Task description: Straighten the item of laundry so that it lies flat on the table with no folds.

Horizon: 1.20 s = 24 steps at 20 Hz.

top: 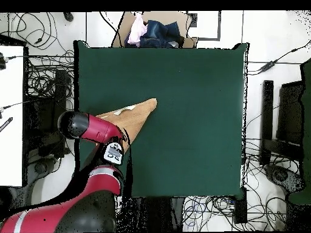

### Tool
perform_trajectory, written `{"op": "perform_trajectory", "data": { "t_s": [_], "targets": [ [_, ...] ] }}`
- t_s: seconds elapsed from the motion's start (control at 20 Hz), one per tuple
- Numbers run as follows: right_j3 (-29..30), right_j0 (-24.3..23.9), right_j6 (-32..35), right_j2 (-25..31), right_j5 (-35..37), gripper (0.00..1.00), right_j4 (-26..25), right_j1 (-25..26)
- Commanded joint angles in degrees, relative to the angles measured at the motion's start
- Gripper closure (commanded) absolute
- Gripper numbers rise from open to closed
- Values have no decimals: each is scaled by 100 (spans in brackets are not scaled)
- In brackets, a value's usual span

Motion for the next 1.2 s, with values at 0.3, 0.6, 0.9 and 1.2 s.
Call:
{"op": "perform_trajectory", "data": {
  "t_s": [0.3, 0.6, 0.9, 1.2],
  "targets": [
    [43, -196, 1405, 410, -322, 0, 267, 552],
    [114, -195, 1504, -16, 582, 0, 99, -36],
    [-135, -440, 1319, -357, 1321, 0, -187, -205],
    [-222, -695, 1153, -474, 1908, 0, -406, -428]
  ]
}}
